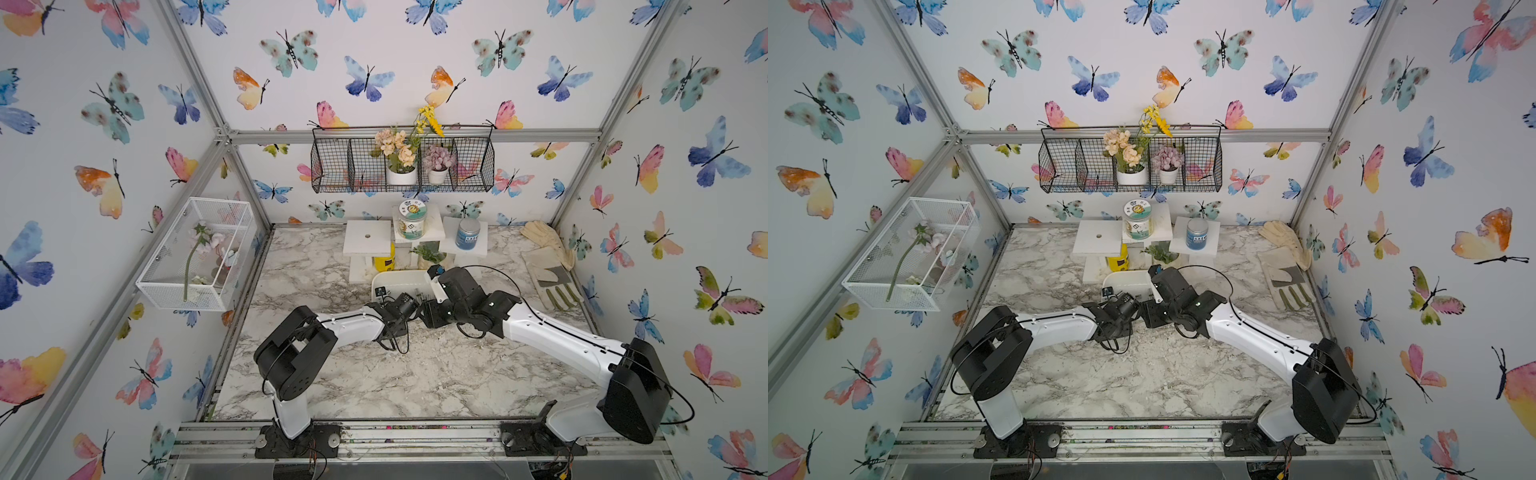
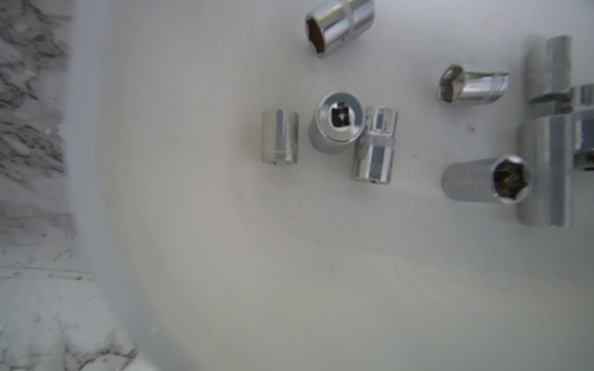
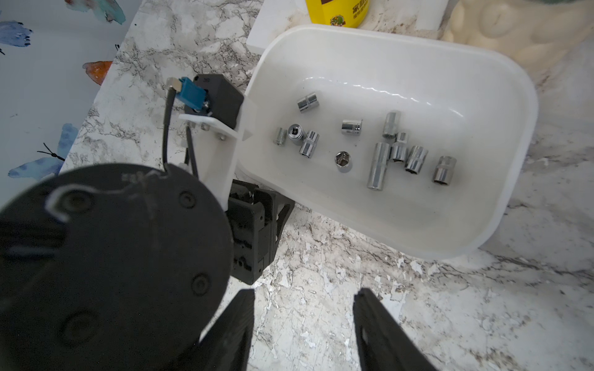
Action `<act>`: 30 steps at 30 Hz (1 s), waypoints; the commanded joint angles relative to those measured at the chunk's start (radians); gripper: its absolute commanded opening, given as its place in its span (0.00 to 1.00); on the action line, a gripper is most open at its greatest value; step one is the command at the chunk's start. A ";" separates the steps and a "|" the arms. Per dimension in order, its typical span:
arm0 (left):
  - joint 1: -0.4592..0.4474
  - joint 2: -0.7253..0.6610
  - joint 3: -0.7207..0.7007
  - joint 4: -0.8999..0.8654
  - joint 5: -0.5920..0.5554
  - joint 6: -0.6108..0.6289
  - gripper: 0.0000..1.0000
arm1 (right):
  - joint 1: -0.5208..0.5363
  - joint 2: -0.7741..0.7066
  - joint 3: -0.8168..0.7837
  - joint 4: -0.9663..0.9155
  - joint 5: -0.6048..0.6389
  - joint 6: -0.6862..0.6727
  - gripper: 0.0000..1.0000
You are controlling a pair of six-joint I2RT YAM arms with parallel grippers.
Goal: Put the socket on the desktop into the storage box
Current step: Pick up the socket head from the center of the board.
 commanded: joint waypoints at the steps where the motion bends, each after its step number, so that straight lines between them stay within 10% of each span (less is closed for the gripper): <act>1: -0.017 0.004 -0.030 -0.015 -0.007 -0.005 0.47 | 0.002 -0.025 -0.018 0.008 0.007 0.005 0.55; 30: -0.052 -0.125 -0.083 -0.049 -0.009 0.001 0.44 | 0.002 -0.060 -0.058 0.010 0.015 0.021 0.55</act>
